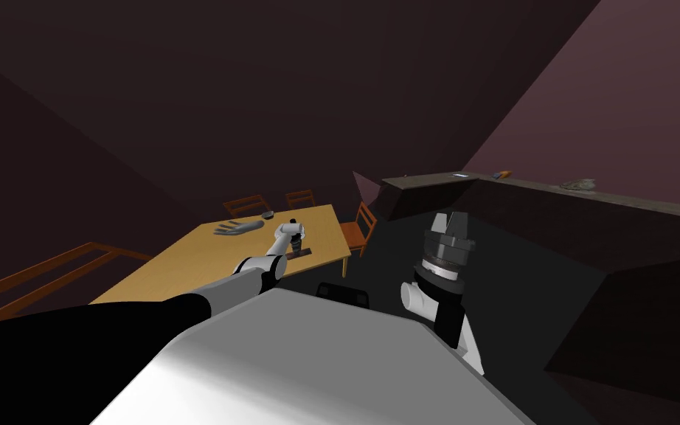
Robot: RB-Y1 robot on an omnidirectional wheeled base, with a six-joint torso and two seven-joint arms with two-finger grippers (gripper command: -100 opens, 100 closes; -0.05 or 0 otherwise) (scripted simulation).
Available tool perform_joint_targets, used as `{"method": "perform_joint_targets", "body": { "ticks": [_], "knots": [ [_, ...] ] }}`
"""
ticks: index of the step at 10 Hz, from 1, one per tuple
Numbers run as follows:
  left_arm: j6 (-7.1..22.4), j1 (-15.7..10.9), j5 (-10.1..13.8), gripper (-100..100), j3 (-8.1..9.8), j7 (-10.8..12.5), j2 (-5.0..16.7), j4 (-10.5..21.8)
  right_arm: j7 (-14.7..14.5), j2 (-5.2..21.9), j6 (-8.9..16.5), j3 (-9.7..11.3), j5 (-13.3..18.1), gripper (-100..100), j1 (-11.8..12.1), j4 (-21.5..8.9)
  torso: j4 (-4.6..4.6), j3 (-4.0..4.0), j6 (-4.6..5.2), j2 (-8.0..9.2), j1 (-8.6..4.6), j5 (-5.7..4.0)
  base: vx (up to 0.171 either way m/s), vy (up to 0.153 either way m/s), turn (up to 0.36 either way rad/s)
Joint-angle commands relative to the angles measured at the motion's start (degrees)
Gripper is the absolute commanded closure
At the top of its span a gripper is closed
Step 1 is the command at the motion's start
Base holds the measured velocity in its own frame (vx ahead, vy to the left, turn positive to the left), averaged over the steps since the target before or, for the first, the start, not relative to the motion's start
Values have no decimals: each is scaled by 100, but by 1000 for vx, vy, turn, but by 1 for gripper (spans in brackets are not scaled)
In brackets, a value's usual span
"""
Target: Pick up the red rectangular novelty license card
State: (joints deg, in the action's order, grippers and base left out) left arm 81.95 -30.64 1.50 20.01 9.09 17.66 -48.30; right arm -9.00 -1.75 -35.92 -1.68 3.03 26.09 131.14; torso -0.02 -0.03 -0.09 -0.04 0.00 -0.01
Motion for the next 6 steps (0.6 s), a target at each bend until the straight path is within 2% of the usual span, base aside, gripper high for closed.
{"method": "perform_joint_targets", "body": {
  "ticks": [1,2,3,6],
  "knots": [
    [-168,60,8,-100,-16,-5,-22,94,0,0,0,0,0,0,0,0,0,0,0,0,0,0,28,9,9],
    [-91,52,7,-100,-8,-6,-15,38,0,0,0,0,0,0,0,0,0,0,0,0,1,0,12,4,3],
    [-111,59,8,100,-9,-8,-17,41,0,0,0,0,0,0,0,0,1,2,0,4,-1,0,0,0,0],
    [-97,59,9,100,-7,-4,-18,43,0,0,0,0,0,0,0,0,-2,-3,5,-3,10,6,0,0,0]
  ]
}}
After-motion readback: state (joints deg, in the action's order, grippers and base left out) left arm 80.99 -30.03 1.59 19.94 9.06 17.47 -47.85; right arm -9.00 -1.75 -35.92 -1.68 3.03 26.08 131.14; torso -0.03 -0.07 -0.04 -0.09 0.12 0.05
